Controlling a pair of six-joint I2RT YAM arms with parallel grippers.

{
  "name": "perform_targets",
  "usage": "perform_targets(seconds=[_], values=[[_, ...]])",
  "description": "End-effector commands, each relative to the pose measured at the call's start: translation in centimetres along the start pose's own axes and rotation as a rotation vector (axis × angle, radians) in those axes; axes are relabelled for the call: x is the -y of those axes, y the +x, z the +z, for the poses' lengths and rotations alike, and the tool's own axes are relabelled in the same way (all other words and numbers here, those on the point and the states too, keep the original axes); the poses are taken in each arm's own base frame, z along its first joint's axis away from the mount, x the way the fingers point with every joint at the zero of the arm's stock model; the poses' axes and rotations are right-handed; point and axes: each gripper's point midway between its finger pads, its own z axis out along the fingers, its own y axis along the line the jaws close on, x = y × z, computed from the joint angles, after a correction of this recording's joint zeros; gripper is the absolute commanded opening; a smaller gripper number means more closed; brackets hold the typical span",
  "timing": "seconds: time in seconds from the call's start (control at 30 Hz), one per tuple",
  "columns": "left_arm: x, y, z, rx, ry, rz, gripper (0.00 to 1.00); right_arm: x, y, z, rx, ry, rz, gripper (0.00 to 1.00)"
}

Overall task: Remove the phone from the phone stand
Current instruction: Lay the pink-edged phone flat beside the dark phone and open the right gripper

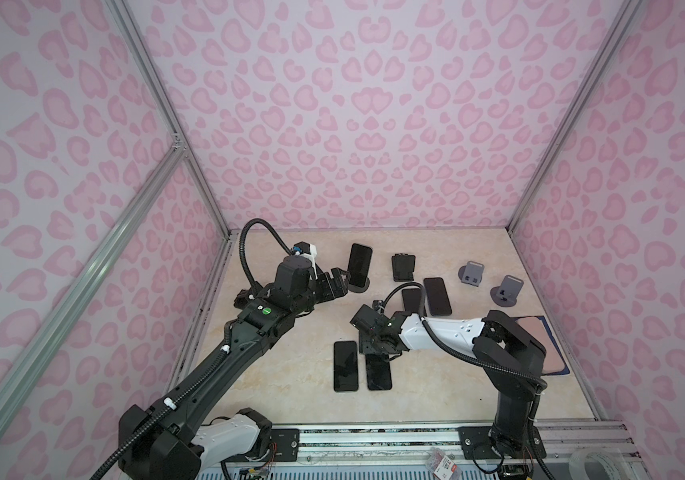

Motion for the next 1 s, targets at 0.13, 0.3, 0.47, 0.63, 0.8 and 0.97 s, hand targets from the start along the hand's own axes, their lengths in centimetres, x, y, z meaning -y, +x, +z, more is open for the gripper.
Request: perform_targets(seconds=[0.13,0.3,0.47,0.63,0.8,0.97], values=[[0.4,-0.4,0.1,0.017,0.016,-0.003,0.92,0.6,0.6,0.6,0.026,0.012,0.061,0.7],[0.3,-0.4,0.2,0.016,0.013,-0.003,0.92,0.3,0.9,0.9,0.023,0.013,0.061,0.72],[0.2,-0.5,0.2,0.022,0.006,0.0,0.92,0.7,1.4,1.1,0.023,0.026,0.062,0.74],[0.3,-0.6,0.1,0.025,0.008,0.002,0.92,0.6,1.6,1.2,0.014,0.022,0.059,0.75],[0.2,-0.5,0.1,0.023,0.006,0.004,0.92,0.2,1.5,1.0,0.013,0.014,0.055,0.78],[0.3,-0.6,0.0,0.027,0.006,0.004,0.92,0.3,1.8,1.1,0.005,0.018,0.057,0.78]])
